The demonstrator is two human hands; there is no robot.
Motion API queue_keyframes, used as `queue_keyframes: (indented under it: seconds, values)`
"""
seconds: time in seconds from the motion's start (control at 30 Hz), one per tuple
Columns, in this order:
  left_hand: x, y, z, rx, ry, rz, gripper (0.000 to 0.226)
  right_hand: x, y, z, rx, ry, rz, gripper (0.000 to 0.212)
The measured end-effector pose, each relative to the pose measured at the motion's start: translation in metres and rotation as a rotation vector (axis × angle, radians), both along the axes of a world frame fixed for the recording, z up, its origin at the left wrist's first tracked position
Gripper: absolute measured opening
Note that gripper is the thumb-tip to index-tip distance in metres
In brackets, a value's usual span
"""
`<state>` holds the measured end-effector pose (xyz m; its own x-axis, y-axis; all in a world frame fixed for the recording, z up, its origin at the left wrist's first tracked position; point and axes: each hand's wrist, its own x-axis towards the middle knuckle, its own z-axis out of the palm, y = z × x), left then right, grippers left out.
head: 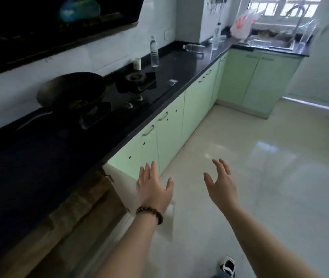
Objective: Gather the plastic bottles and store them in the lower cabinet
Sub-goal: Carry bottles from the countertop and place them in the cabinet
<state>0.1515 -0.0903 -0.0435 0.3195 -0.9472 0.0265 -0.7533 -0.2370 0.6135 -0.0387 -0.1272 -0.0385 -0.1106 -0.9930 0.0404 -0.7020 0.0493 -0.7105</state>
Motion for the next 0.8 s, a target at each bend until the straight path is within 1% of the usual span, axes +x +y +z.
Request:
queue_keyframes:
  seconds: [0.23,0.47,0.6,0.8]
  values:
    - [-0.091,-0.11,0.01,-0.047,0.007,-0.048,0.078,-0.091,-0.09,0.002,-0.023,-0.007,-0.058,0.054]
    - [-0.184,-0.222,0.021,-0.078,0.042,-0.035,0.077,-0.182,-0.199,0.014,-0.022,0.006,-0.03,0.052]
    - [-0.205,-0.279,0.021,-0.082,0.023,-0.002,0.077,-0.207,-0.259,0.015,-0.029,-0.006,-0.035,0.051]
    - [-0.21,-0.374,0.016,-0.088,0.023,0.048,0.077,-0.209,-0.361,0.009,-0.048,-0.04,0.007,0.051]
